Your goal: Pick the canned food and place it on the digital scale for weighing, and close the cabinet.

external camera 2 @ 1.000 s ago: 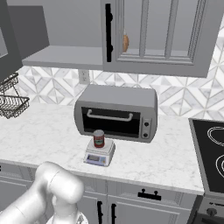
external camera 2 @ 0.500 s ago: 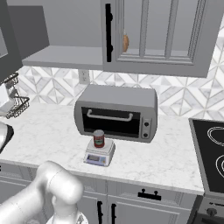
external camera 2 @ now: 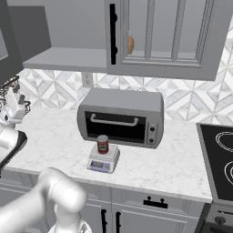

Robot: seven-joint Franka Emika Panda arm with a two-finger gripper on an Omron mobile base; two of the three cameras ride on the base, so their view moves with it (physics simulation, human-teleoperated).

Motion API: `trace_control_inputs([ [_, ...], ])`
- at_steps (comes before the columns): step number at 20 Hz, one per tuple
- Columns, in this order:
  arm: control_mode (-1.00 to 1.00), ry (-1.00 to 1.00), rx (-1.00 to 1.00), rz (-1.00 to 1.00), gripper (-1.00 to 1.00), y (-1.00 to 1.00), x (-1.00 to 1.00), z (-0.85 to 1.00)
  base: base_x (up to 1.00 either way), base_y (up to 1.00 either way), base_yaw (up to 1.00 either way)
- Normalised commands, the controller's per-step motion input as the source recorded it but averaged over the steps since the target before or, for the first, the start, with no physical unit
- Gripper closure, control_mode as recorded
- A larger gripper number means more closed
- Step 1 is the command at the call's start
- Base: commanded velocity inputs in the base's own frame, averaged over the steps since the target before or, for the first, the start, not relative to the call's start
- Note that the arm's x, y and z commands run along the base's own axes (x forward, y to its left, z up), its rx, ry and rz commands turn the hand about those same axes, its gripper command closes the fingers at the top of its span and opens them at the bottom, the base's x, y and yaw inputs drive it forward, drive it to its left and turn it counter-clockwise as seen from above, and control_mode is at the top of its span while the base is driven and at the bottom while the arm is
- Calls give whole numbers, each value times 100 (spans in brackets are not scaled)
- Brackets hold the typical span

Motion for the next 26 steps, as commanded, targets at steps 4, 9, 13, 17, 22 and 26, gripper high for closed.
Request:
trace_control_inputs([
  [4,-100,-33,-30,6,-100,100,-78,-43,0,0,0],
  [9,-100,-43,1,0,-100,82,-71,34,0,0,0],
  [13,-100,-34,14,4,-100,96,-61,4,0,0,0],
  [17,-100,-20,34,7,-100,16,-11,78,0,0,0],
  [22,-100,8,41,25,-100,-36,32,76,0,0,0],
  [26,-100,48,11,35,-100,-61,84,18,0,0,0],
])
